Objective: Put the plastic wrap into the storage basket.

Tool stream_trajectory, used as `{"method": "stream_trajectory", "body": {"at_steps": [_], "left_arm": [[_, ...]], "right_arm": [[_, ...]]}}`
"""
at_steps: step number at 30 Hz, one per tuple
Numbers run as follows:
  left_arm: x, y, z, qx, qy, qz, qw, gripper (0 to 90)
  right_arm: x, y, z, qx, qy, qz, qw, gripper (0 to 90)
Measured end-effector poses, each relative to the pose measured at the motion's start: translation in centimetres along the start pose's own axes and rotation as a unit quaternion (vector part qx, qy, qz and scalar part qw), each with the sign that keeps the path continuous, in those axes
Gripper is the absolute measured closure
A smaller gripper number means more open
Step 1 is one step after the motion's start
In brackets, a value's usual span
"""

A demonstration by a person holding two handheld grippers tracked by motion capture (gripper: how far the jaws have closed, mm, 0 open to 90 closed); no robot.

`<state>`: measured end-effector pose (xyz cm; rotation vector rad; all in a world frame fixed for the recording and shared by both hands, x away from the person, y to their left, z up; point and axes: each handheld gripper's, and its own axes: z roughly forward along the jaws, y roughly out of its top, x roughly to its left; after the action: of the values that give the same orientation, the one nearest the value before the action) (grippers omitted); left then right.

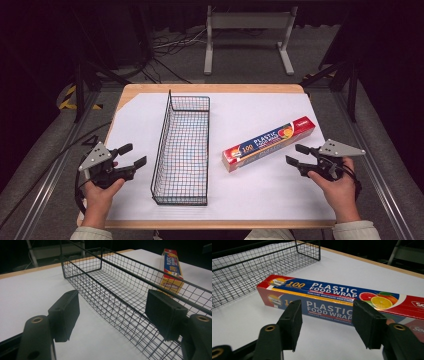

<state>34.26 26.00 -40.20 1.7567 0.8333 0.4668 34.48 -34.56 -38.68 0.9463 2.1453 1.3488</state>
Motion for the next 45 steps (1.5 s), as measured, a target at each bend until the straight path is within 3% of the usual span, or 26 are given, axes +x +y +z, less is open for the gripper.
{"method": "stream_trajectory", "body": {"at_steps": [3, 11, 30, 45], "left_arm": [[-0.1, 0.1, -0.1, -0.004, 0.001, -0.003, 1.0000, 28.3], [0.0, 0.1, -0.2, -0.006, 0.001, -0.008, 1.0000, 28.0], [0.1, 0.0, -0.3, 0.002, 0.004, -0.010, 0.9999, 25.9], [0.4, -0.2, -0.1, 0.004, 0.008, -0.014, 0.9999, 25.1]], "right_arm": [[0.0, 0.3, 0.3, -0.004, 0.015, 0.004, 0.9999, 46.0], [0.4, 1.9, 1.1, -0.010, 0.027, -0.016, 0.9995, 46.6], [1.2, 7.1, 6.0, 0.031, 0.081, -0.017, 0.9961, 44.2], [1.4, 9.5, 9.3, 0.056, 0.093, -0.010, 0.9941, 51.7]]}}
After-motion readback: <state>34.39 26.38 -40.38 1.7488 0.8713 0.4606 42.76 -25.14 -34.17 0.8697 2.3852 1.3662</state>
